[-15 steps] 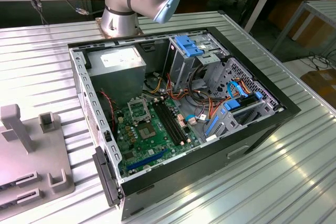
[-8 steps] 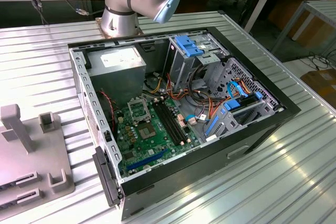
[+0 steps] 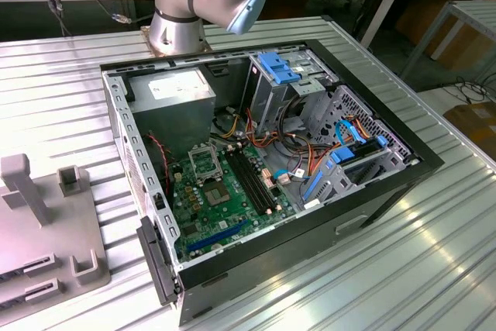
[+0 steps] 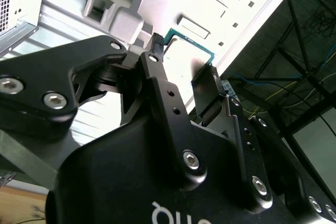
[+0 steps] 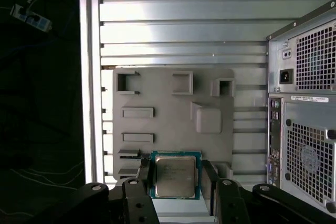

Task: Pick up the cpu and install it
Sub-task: 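Pick up the cpu and move it towards the insertion slot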

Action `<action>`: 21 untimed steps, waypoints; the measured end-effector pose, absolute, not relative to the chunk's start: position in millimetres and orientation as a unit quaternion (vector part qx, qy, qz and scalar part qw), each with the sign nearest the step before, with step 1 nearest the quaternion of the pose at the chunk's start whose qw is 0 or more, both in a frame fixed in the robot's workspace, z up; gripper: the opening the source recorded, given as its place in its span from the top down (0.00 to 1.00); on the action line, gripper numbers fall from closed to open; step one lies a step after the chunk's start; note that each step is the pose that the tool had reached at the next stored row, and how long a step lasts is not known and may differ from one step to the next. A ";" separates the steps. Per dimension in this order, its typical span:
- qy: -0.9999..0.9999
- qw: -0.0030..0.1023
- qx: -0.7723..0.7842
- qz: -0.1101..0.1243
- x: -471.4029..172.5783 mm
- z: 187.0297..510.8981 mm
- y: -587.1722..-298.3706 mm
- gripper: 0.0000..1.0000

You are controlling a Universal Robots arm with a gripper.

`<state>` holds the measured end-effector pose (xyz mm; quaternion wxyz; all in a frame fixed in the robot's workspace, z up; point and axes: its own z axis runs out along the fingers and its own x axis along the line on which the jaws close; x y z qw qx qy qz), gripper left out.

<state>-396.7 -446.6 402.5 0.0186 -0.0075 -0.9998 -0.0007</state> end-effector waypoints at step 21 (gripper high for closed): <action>-1.000 0.019 -0.008 -0.001 -385.4 402.5 -446.6 0.53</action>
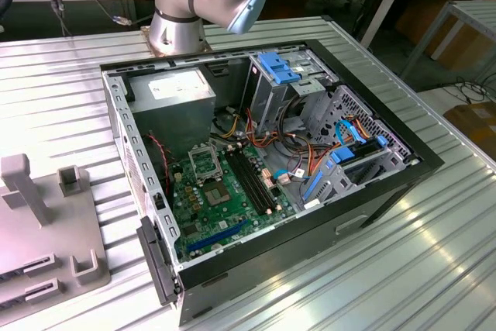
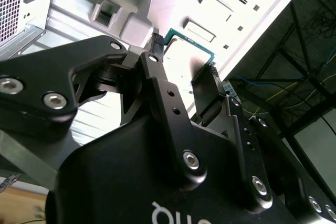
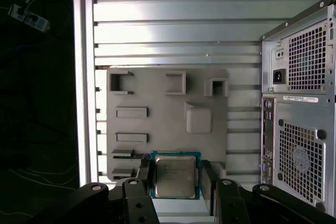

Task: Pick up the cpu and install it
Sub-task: 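Pick up the cpu and move it towards the insertion slot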

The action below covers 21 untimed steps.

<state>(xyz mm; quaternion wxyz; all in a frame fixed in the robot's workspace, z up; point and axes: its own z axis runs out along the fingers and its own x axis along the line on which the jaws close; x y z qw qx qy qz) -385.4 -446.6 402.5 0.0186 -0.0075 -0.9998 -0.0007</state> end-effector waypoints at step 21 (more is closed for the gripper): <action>-1.000 0.019 -0.008 -0.001 -370.0 402.4 -446.6 0.53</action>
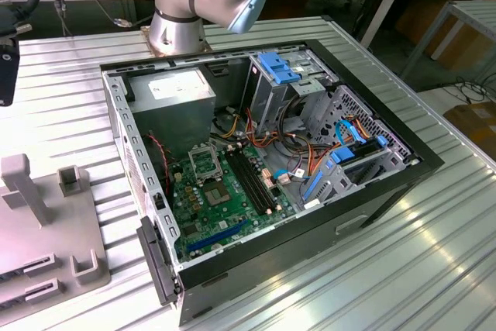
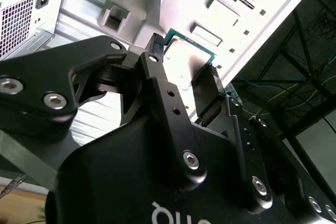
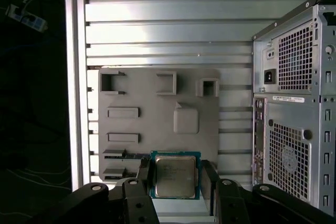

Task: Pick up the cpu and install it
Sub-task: 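Pick up the cpu and move it towards the insertion slot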

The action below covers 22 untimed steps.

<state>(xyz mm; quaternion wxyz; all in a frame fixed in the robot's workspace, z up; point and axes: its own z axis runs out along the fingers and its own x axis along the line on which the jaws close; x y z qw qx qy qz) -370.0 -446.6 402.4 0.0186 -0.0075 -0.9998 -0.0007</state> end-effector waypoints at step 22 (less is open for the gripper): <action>-1.000 0.019 -0.008 -0.001 -354.9 402.5 -446.6 0.53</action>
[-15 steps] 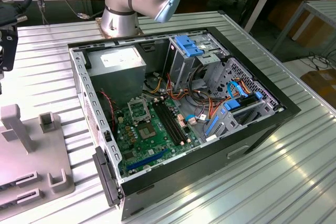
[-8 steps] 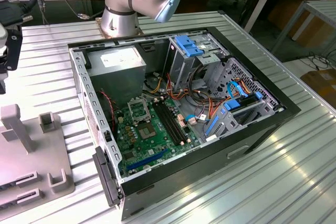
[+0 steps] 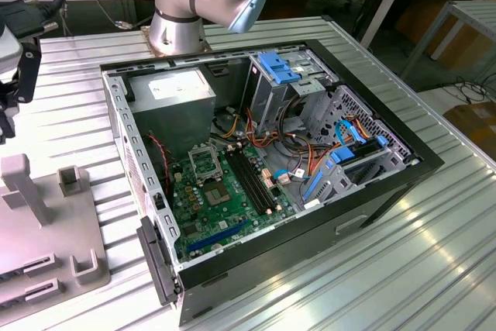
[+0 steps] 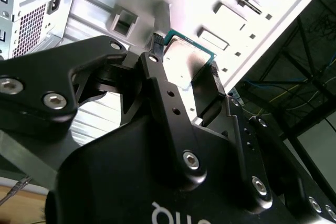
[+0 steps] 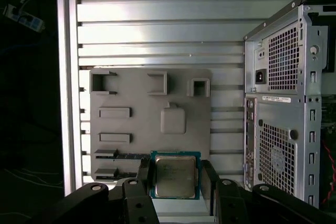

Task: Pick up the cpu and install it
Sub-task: 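Pick up the cpu and move it towards the insertion slot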

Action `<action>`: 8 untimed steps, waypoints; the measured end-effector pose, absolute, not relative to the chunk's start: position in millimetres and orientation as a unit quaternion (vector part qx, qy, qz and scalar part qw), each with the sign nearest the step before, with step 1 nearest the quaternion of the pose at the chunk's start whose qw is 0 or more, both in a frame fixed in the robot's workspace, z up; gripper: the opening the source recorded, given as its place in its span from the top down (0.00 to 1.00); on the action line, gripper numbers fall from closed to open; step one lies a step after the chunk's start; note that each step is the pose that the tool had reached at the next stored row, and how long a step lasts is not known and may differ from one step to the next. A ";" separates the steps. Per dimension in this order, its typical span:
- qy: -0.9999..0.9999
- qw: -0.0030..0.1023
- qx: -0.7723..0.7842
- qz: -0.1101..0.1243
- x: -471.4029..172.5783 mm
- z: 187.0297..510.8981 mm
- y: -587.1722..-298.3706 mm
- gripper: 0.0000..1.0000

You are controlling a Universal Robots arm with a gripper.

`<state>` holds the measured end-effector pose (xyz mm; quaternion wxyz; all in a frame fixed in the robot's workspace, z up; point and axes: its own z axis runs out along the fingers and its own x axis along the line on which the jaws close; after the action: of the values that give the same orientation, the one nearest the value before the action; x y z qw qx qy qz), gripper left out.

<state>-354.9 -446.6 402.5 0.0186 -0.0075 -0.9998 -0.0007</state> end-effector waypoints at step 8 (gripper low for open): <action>-1.000 0.019 -0.007 -0.001 -350.2 402.5 -446.6 0.53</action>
<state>-350.2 -446.6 402.5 0.0186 -0.0075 -0.9998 -0.0007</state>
